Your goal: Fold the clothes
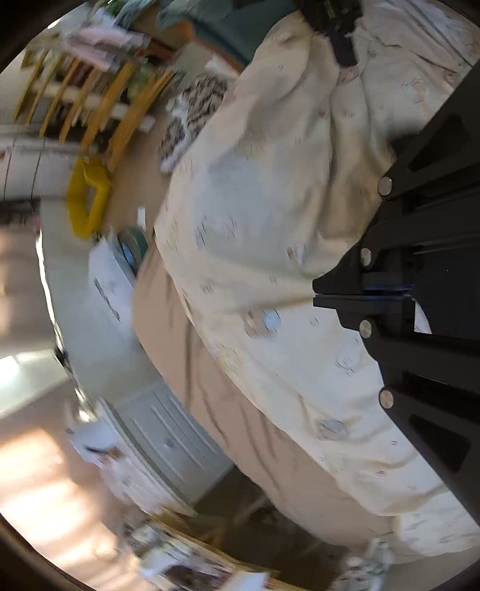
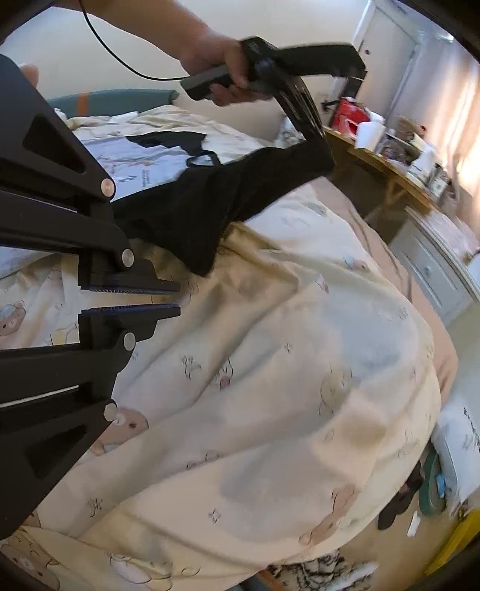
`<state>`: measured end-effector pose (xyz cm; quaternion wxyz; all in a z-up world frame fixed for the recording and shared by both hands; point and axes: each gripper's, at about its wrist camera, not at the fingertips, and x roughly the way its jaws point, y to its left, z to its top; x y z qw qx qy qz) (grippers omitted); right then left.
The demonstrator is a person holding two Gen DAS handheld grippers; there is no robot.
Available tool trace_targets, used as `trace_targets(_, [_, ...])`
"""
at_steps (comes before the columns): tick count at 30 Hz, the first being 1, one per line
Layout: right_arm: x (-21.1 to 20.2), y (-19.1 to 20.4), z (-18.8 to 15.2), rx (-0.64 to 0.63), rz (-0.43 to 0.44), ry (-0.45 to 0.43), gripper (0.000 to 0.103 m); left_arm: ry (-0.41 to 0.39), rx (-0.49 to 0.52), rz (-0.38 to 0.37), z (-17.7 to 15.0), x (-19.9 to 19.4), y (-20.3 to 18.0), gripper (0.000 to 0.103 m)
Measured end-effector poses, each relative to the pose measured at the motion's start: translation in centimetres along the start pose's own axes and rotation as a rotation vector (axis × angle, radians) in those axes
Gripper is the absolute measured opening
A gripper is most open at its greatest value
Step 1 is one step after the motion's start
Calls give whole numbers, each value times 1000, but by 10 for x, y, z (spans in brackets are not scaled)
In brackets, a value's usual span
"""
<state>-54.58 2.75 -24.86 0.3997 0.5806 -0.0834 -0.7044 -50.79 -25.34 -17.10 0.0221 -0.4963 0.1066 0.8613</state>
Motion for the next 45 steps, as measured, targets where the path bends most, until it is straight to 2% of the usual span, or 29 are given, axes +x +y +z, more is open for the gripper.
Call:
trace_targets(1, [-4,3,-1,-34,-35,-15,9,-6,24,-6,1,-4,-5,1])
trace_targets(2, [-8,18,-3,-138,-87,-37,10,-15,53,-11,2,-10,-11,1])
trace_targets(3, [-11,35,-6,-244,-92,-53,11,-24,74,-15,2,-14,-14,1])
trace_targets(5, [-17,71,-12,-446,-76,-84,21,-52,111,-50,3,-27,-19,1])
trace_targets(8, [-18,123,-16,-682,-3,-111,45,-90,155,-88,-2,-42,-22,1])
trace_targets(9, [-17,135,-17,-742,16,-114,59,-106,167,-102,-4,-47,-22,1])
trace_targets(10, [-15,145,-17,-796,35,-117,66,-121,178,-116,-7,-52,-21,1])
trace_targets(14, [-6,174,-15,-942,130,-122,66,-186,208,-156,-22,-76,-17,1])
trace_targets(19, [-1,200,-5,-1002,173,-124,66,-198,246,-176,-36,-92,-14,1])
trace_targets(23, [12,228,-9,-1098,219,-59,65,-203,256,-184,-40,-100,-13,1])
trace_targets(28, [39,245,-13,-1175,152,39,65,-218,259,-195,-41,-107,-12,1])
trace_targets(31, [58,241,-19,-1189,145,139,65,-227,251,-191,-43,-110,-8,1])
trace_targets(33, [69,236,-28,-1193,180,239,65,-228,231,-189,-44,-110,-3,1])
trace_targets(35, [84,228,-40,-1215,177,375,65,-225,221,-184,-46,-108,1,1])
trace_targets(38, [101,198,-57,-1256,62,537,60,-228,207,-168,-49,-109,7,1])
trace_targets(40, [97,188,-60,-1215,75,530,56,-233,186,-166,-49,-110,11,1])
trace_targets(45, [83,165,-66,-1096,135,478,54,-224,201,-176,-53,-108,8,1])
